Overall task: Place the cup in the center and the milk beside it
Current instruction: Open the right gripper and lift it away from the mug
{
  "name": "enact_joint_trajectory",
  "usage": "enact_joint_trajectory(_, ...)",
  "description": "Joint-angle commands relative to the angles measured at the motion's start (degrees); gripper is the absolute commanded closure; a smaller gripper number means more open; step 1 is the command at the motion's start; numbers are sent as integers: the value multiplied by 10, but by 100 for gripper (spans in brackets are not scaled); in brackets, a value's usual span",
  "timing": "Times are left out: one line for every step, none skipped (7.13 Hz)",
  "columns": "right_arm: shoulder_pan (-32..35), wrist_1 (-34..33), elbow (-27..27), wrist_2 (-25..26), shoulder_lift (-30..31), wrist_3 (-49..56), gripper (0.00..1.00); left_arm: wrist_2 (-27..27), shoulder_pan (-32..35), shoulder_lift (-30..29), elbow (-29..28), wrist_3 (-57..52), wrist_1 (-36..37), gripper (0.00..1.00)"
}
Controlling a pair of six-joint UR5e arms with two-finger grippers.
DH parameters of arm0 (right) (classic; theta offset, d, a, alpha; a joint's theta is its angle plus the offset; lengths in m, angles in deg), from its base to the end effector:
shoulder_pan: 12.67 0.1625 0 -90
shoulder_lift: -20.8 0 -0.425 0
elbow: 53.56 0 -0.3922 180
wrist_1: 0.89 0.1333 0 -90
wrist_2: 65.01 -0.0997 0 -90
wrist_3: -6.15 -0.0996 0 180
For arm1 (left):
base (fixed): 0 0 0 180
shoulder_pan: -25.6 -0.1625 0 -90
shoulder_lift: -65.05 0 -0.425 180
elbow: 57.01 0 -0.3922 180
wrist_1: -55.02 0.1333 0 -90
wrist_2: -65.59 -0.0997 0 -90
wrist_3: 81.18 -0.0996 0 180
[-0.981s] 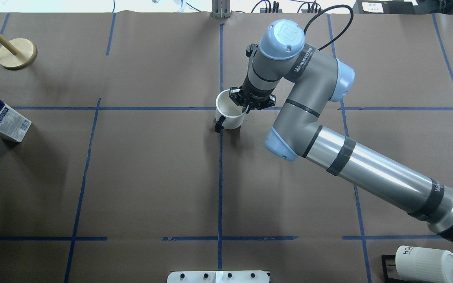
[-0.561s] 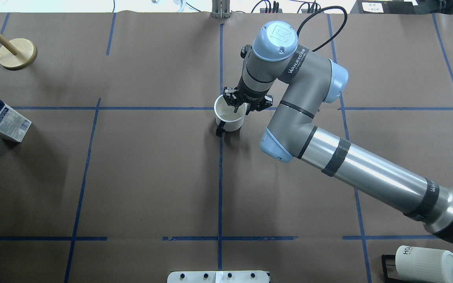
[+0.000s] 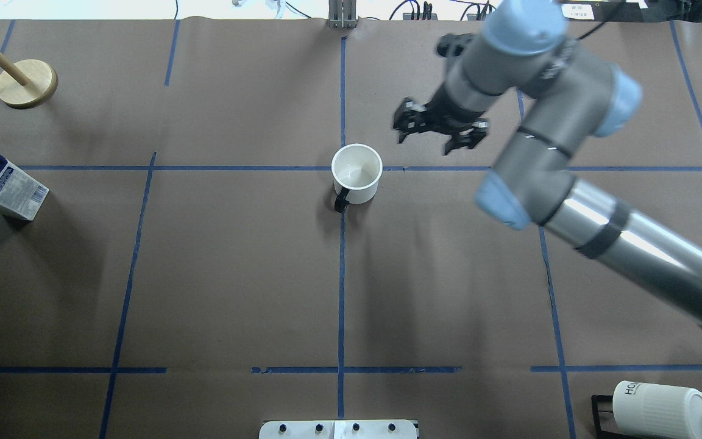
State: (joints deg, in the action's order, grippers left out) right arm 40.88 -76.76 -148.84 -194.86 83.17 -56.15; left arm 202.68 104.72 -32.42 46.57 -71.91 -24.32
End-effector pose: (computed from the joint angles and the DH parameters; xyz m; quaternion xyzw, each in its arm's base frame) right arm -0.3304 -0.5643 0.3051 0.0071 -0.4882 0.0603 0.8706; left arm 0.0411 -0.5334 0.4917 0.0121 0.4062 0.0490 0.9124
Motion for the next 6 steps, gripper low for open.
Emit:
enact_joint_trajectory(31, 3, -18, -22, 58, 75, 0, -2, -58, -5, -4, 12, -1, 0)
enact_joint_trajectory(31, 4, -18, -22, 58, 75, 0, -4, -58, -5, -6, 11, -1, 0)
enact_joint_trajectory(25, 4, -17, -20, 58, 75, 0, -5, -59, -5, -12, 12, -9, 0)
enact_joint_trajectory(16, 5, -12, -19, 57, 75, 0, -8, -59, -10, -12, 11, -14, 0)
enact_joint_trajectory(13, 5, -9, -19, 56, 75, 0, -52, -59, -28, -14, 11, -13, 0)
enact_joint_trajectory(12, 5, -9, -19, 56, 74, 0, -76, -59, -36, -25, 8, -15, 0)
